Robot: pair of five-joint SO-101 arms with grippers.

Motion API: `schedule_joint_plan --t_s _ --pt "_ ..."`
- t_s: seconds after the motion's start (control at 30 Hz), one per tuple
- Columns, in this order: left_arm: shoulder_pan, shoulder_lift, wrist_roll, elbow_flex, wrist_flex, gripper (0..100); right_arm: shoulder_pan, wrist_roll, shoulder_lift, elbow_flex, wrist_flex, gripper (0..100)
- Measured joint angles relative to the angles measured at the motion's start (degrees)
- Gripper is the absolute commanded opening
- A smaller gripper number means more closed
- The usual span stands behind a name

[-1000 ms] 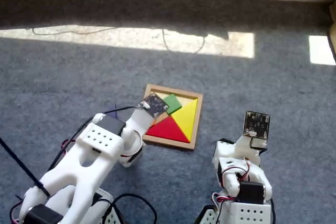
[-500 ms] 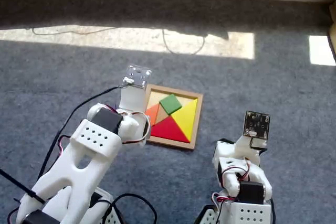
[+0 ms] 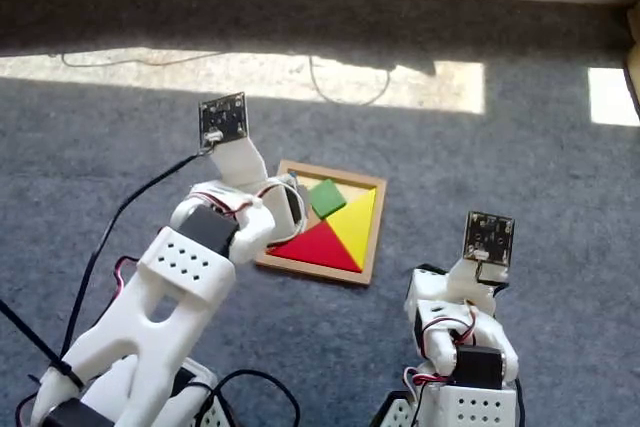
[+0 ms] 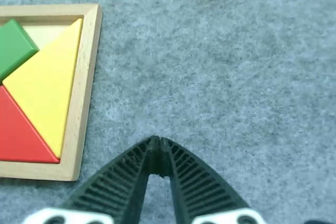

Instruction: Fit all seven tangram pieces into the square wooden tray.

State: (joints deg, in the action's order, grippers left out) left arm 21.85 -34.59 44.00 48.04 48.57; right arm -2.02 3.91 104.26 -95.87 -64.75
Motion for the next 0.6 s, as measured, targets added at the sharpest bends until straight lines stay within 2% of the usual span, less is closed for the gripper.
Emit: schedule_joint_plan --t_s 0.2,0.43,0.6 --pt "2.9 5.1 4.8 -4.5 -0.3 1 0.0 0.0 0.0 0.0 0.0 1.5" --pt "3.1 25.5 9.9 -21.5 3.2 1 1.8 0.0 0.0 0.0 0.0 1.5" --pt "3.1 37.1 16.4 -32.2 4.4 1 2.0 0.0 0.0 0.0 0.1 1.5"
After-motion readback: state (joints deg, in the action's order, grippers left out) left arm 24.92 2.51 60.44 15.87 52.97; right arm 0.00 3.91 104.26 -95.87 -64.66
